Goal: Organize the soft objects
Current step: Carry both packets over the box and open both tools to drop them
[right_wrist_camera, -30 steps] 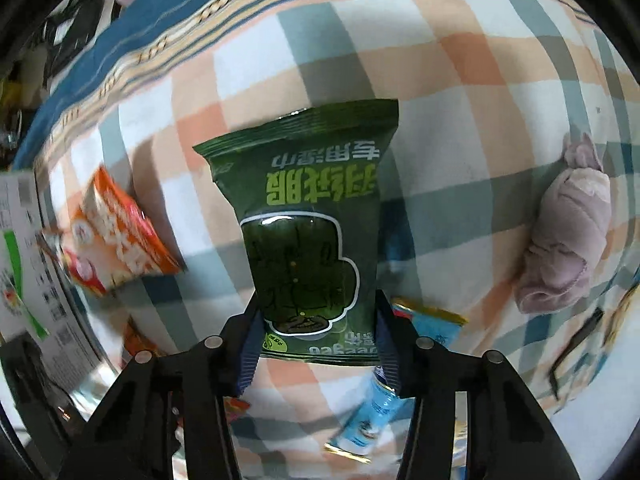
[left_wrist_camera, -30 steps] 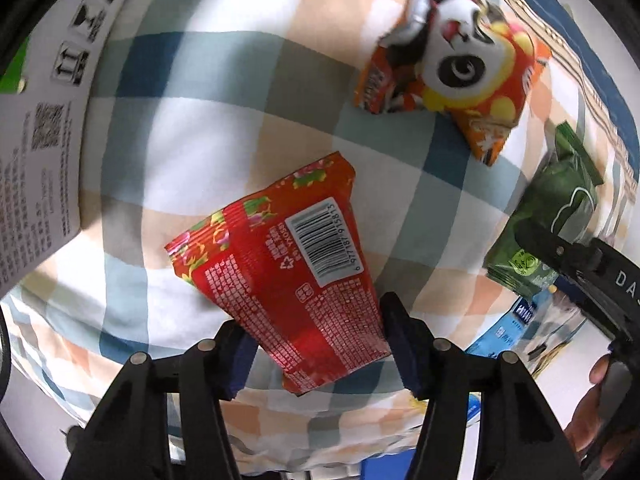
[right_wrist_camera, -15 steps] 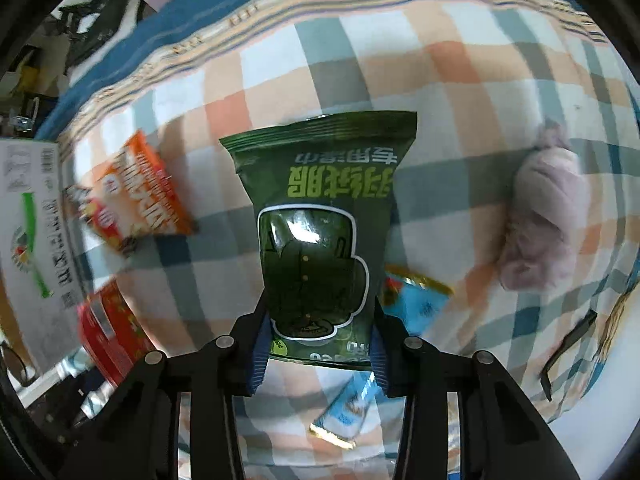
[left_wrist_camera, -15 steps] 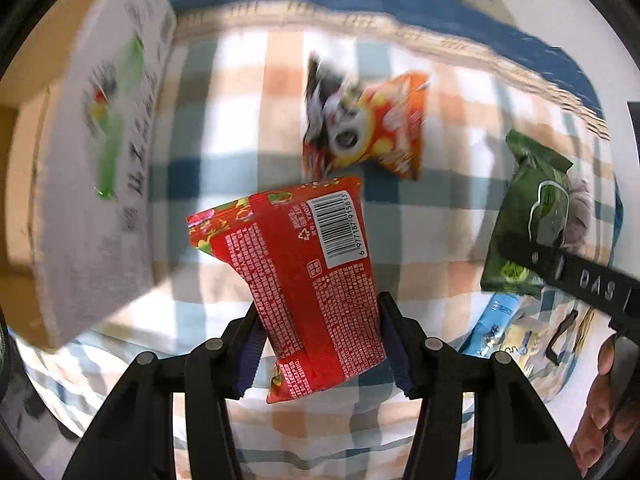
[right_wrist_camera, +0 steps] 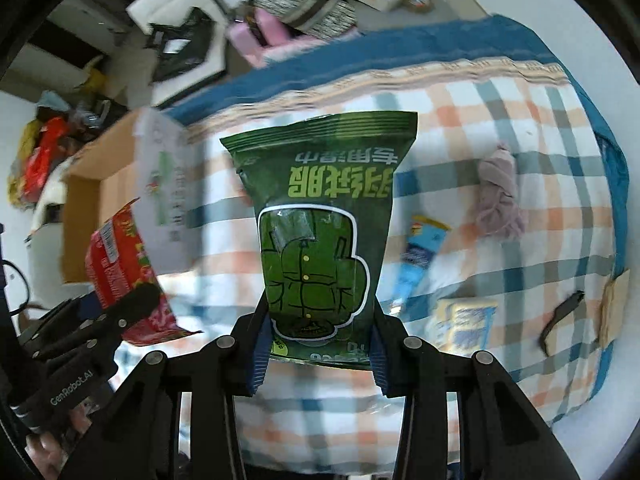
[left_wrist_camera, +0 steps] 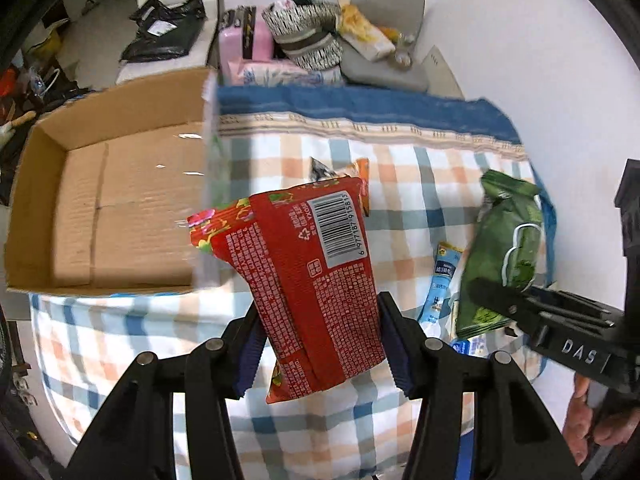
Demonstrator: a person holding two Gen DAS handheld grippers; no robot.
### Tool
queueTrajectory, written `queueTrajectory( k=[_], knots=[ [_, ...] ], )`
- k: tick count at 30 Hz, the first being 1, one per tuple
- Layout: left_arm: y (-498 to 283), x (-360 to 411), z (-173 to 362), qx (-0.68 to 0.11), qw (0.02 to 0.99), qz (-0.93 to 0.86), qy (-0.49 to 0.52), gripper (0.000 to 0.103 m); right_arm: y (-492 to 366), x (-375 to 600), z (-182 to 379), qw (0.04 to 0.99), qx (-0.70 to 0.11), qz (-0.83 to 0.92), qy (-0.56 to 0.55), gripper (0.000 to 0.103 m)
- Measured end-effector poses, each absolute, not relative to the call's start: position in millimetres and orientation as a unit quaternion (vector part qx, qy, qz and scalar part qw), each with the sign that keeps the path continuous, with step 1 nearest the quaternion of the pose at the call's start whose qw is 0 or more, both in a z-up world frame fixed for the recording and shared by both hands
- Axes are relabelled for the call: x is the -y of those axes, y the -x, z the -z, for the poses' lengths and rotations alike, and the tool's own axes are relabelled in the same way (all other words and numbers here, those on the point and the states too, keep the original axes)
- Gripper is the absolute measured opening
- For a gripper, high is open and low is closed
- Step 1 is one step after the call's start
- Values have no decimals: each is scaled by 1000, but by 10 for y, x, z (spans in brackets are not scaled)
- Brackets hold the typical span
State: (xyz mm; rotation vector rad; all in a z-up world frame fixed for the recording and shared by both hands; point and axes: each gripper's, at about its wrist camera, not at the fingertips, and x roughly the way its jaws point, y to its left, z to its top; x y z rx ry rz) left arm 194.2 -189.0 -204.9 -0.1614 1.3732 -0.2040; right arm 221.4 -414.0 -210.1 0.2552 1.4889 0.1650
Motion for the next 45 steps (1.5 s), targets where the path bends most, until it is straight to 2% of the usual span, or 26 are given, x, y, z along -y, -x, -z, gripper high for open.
queueTrajectory(
  k=[5, 10, 19, 30, 41, 42, 44, 45],
  knots=[
    [-1915, 1386, 1760, -621, 774, 76, 97, 50, -2143, 3479, 1751, 726, -664, -139, -115, 43],
    [-2085, 758, 1680, -628, 767, 54, 118, 50, -2344, 2703, 1638, 714, -666, -185, -108, 43],
    [-2841, -281, 2106, -665, 726, 33, 174, 50, -2930, 1691, 1899, 696, -690, -177, -91, 43],
    [-3765, -527, 2949, -742, 651, 75, 145, 50, -3762, 1050, 2790, 658, -740, -126, -60, 43],
    [-4124, -277, 3274, -767, 617, 135, 109, 51, -4023, 922, 3214, 649, -757, -79, -12, 44],
    [-4146, -266, 3281, -770, 616, 129, 101, 51, -4042, 920, 3239, 648, -758, -79, -11, 45],
    [-4181, -252, 3286, -778, 610, 119, 97, 51, -4072, 914, 3269, 652, -755, -69, -3, 56],
    [-4194, -247, 3274, -779, 608, 118, 99, 51, -4083, 910, 3270, 656, -751, -68, -3, 67]
  ],
)
